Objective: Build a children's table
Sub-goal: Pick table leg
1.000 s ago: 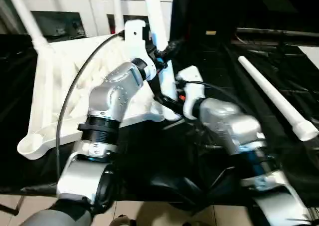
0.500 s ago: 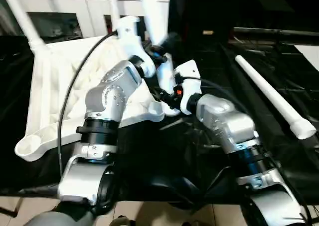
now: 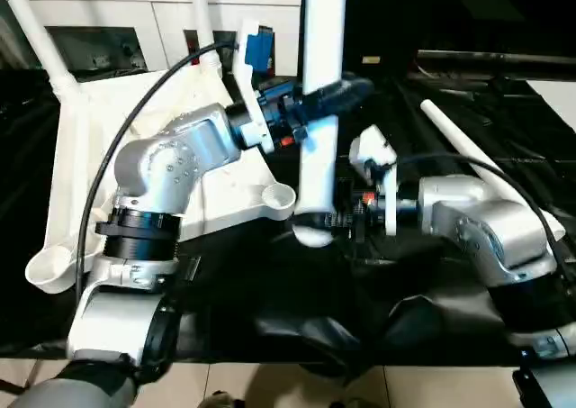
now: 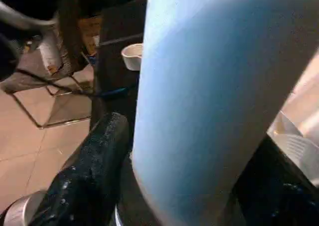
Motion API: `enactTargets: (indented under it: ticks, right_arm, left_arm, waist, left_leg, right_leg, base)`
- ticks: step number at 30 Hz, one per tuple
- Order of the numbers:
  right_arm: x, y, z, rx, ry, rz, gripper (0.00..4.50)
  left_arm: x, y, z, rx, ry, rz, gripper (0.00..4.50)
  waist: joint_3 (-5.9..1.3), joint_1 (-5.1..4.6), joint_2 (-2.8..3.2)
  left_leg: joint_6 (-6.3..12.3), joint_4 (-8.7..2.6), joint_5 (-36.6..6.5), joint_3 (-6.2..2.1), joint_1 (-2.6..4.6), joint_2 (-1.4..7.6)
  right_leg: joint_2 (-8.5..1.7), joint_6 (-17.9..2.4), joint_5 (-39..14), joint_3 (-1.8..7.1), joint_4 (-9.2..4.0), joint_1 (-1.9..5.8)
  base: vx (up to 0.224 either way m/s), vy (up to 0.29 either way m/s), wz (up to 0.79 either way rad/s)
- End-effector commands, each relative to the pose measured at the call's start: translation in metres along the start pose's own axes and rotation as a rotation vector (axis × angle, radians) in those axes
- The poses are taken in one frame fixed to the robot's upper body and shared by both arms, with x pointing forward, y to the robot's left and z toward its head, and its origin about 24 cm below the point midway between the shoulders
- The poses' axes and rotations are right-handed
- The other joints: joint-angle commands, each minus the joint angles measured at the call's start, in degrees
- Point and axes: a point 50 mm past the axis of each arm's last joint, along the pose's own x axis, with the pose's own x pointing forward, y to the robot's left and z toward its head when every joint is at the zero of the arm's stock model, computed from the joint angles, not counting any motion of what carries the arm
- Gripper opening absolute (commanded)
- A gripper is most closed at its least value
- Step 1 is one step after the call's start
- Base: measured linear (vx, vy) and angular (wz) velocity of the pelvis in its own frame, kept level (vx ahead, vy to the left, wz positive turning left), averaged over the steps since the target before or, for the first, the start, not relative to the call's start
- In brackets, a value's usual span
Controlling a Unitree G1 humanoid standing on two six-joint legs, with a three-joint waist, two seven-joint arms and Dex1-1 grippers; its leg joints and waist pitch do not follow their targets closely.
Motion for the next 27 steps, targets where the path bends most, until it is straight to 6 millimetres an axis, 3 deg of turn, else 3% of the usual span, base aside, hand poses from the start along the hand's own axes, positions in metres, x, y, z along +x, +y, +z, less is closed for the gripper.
enactTargets:
  ticks: [1, 9, 10, 12, 15, 19, 20, 23, 27]
  right_arm:
    - [-0.002, 0.000, 0.003, 0.013, -0.006, 0.013, 2.64]
    - [0.001, 0.002, 0.006, 0.012, -0.028, 0.035, 2.58]
    - [0.001, 0.001, 0.006, 0.009, -0.034, 0.017, 2.58]
    - [0.001, -0.001, 0.005, 0.007, -0.036, -0.005, 2.57]
    - [0.001, -0.010, 0.004, -0.001, -0.040, -0.101, 2.56]
    - [0.013, -0.035, -0.003, -0.043, -0.013, -0.389, 2.54]
    - [0.014, -0.037, -0.003, -0.047, -0.011, -0.408, 2.54]
    - [0.026, -0.044, -0.005, -0.069, -0.003, -0.514, 2.54]
    - [0.036, -0.047, -0.003, -0.085, -0.007, -0.578, 2.54]
  left_arm:
    - [0.001, -0.011, 0.005, 0.005, -0.012, -0.084, 1.84]
    - [0.001, -0.012, 0.002, -0.005, 0.006, -0.101, 1.84]
    - [0.001, -0.003, 0.002, -0.007, 0.009, 0.009, 2.19]
    - [0.002, 0.001, 0.002, -0.007, 0.007, 0.053, 2.54]
    - [0.001, 0.015, 0.003, -0.035, -0.025, 0.180, 2.74]
    - [0.002, 0.045, -0.003, 0.182, -0.029, 0.602, 3.08]
    - [0.002, 0.047, -0.003, 0.184, -0.037, 0.628, 3.12]
    - [0.006, 0.051, -0.005, 0.123, -0.099, 0.702, 3.14]
    - [0.012, 0.050, -0.009, 0.091, -0.117, 0.694, 3.14]
  waist:
    - [-4.65, 0.22, 0.20]
    - [-4.86, 0.47, 0.31]
    - [-4.81, 0.44, 0.34]
    - [-4.77, 0.42, 0.30]
    - [-4.67, 0.30, 0.29]
    - [-4.83, -0.04, 0.42]
    - [-4.89, -0.26, 0.34]
    - [-5.36, -0.09, 0.27]
    - [-5.34, -0.09, 0.47]
  left_leg:
    - [0.68, -3.96, -10.51, -0.74, 1.04, 2.11]
    - [0.79, -3.94, -9.37, -0.72, 0.89, 2.06]
    - [0.64, -3.92, -9.74, -0.68, 0.91, 2.02]
    - [0.42, -3.91, -9.94, -0.69, 0.87, 2.00]
    - [-0.22, -3.94, -11.03, -0.75, 0.95, 1.82]
    - [-1.27, -4.05, -10.93, -1.07, 0.80, 2.00]
    - [-1.69, -3.93, -10.65, -0.99, 0.84, 1.82]
    - [-0.46, -3.70, -7.36, -0.84, 0.63, 1.79]
    - [1.09, -3.64, -5.97, -0.74, 0.57, 1.85]
  right_leg:
    - [-3.26, -12.73, -13.96, 2.43, -4.20, 3.43]
    - [-3.26, -13.48, -10.42, 2.40, -3.89, 3.61]
    - [-3.26, -13.33, -11.12, 2.40, -4.01, 3.59]
    - [-3.30, -12.95, -12.14, 2.41, -4.10, 3.64]
    - [-3.21, -11.85, -14.77, 2.31, -4.52, 3.51]
    - [-3.30, -10.36, -14.69, 2.28, -4.60, 3.56]
    - [-3.17, -10.05, -14.15, 2.24, -4.62, 3.53]
    - [-3.29, -11.78, -8.43, 2.32, -3.91, 3.76]
    - [-3.26, -13.83, -4.49, 2.27, -3.56, 3.66]
  base:
    - [0.000, 0.000, 0.00]
    - [0.000, 0.000, 0.00]
    - [0.000, 0.000, 0.00]
    - [0.000, 0.000, 0.00]
    - [0.000, 0.000, 0.00]
    - [0.000, 0.000, 0.00]
    - [0.000, 0.000, 0.00]
    - [0.000, 0.000, 0.00]
    - [0.000, 0.000, 0.00]
